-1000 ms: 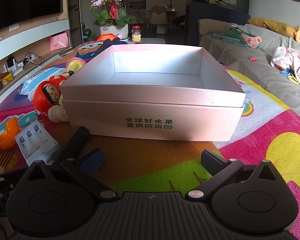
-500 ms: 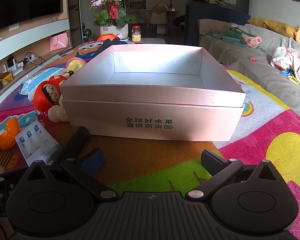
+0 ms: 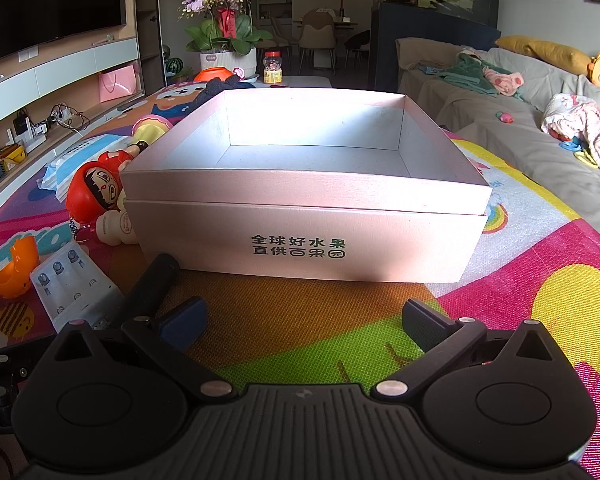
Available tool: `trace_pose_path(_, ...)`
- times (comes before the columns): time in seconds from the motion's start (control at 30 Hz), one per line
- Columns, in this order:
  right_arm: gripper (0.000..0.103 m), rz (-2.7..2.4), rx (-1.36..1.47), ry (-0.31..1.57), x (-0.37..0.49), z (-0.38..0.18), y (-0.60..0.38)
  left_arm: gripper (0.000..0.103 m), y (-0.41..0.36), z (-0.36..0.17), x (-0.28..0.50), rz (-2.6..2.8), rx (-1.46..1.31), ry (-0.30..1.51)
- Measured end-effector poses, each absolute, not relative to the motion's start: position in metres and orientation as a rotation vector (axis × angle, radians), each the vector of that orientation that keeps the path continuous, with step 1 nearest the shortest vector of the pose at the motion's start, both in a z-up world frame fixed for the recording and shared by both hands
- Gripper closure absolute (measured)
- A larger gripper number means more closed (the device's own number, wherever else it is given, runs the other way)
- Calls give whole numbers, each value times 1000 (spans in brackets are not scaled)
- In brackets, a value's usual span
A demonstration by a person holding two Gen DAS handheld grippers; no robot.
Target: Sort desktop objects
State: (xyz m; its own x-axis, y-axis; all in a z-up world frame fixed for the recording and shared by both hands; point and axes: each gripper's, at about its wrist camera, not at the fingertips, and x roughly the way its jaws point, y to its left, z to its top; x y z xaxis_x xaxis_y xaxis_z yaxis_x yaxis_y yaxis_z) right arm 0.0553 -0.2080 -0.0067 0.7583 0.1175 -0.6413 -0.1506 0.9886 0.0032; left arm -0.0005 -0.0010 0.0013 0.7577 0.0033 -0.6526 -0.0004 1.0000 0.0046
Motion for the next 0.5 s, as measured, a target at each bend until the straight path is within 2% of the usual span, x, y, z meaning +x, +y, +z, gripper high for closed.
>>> trace_pose_path(0.5, 0, 244, -86, 781, 53, 1, -212, 0, -2, 1, -1, -5, 10, 725)
